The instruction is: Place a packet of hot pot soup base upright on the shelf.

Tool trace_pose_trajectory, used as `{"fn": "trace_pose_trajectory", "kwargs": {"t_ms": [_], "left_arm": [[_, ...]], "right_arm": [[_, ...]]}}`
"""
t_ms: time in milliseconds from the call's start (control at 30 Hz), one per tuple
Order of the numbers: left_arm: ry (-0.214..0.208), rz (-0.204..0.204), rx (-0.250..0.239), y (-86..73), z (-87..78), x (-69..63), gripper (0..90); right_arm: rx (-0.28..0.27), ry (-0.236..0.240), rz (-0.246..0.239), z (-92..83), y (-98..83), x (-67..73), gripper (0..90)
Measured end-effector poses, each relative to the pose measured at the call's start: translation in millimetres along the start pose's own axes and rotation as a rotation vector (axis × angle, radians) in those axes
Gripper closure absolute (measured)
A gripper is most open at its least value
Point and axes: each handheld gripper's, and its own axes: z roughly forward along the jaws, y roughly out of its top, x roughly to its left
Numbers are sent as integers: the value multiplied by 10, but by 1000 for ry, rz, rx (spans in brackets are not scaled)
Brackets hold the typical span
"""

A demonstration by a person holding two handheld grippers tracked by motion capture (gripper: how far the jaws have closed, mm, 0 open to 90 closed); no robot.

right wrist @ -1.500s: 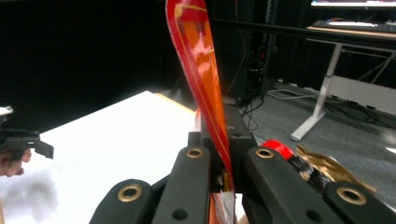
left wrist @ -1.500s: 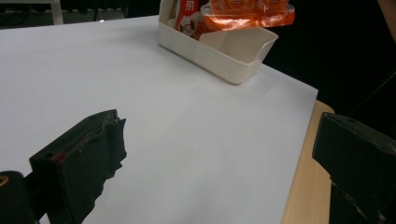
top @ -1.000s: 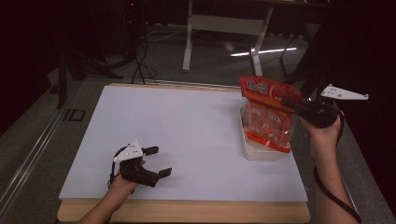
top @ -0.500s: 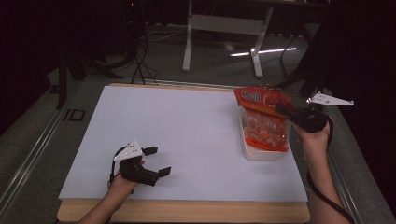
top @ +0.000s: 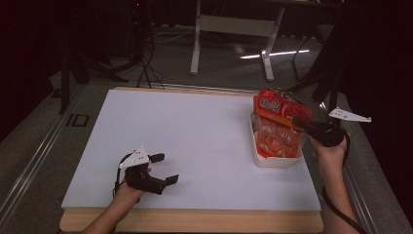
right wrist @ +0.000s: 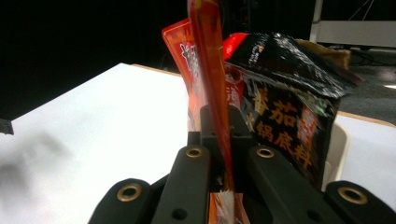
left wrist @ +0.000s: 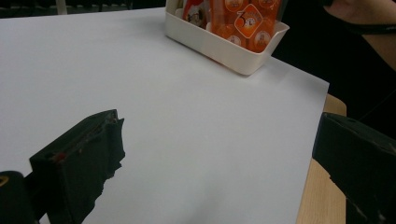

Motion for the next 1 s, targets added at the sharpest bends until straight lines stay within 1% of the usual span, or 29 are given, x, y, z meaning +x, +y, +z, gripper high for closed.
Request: {"fn": "trace_pose_trajectory", "kwargs": {"t_ms": [67, 133, 200, 233, 333, 433, 500, 533, 600, 667, 700, 733, 767, 800, 833, 867, 900, 1000], "left_arm": [[1, -2, -1, -2, -3, 4, 15], [-1, -2, -1, -6, -4, 9, 15], [-1, -4, 1, -9, 0, 11, 14], [-3, -4, 3, -10, 3, 13, 15], [-6, -10, 8, -19, 14, 20, 15], [-8, -13, 14, -27, 23, 20, 15], [-9, -12, 17, -27, 28, 20, 15], [-8, -13, 15, -26, 30, 20, 14], [-10, -19, 14, -26, 31, 22, 14], [-17, -26, 10, -29, 33, 23, 15], [-15, -23, 12, -30, 35, 21, 15], [-15, -19, 15, -30, 36, 20, 15], [-17, -20, 13, -30, 37, 19, 15], [-17, -20, 13, -30, 37, 19, 15], [-17, -18, 14, -29, 38, 19, 15], [-17, -16, 13, -27, 36, 18, 14], [-16, -15, 12, -27, 34, 18, 15], [-14, -14, 14, -30, 30, 18, 14]], "right_arm": [[3, -6, 1, -6, -38, -22, 897], [0, -1, 13, -20, -69, -52, 897], [3, -25, 8, -35, -79, -66, 894], [5, -27, 10, -37, -77, -77, 891], [16, -41, 2, -32, -62, -59, 871], [22, -40, 6, -25, -58, -42, 839], [21, -43, 7, -30, -46, -26, 773], [13, -46, 7, -38, -33, -14, 714], [-2, -49, 8, -62, 15, 20, 640], [-32, -54, -3, -94, 84, 68, 538], [-45, -53, -14, -111, 124, 100, 496], [-55, -55, -26, -131, 166, 136, 470], [-71, -67, -33, -154, 209, 176, 438], [-71, -67, -33, -154, 209, 176, 438], [-91, -71, -57, -196, 302, 262, 392], [-102, -80, -74, -215, 347, 311, 380], [-109, -76, -86, -232, 390, 357, 369], [-120, -79, -104, -258, 499, 495, 309]]}}
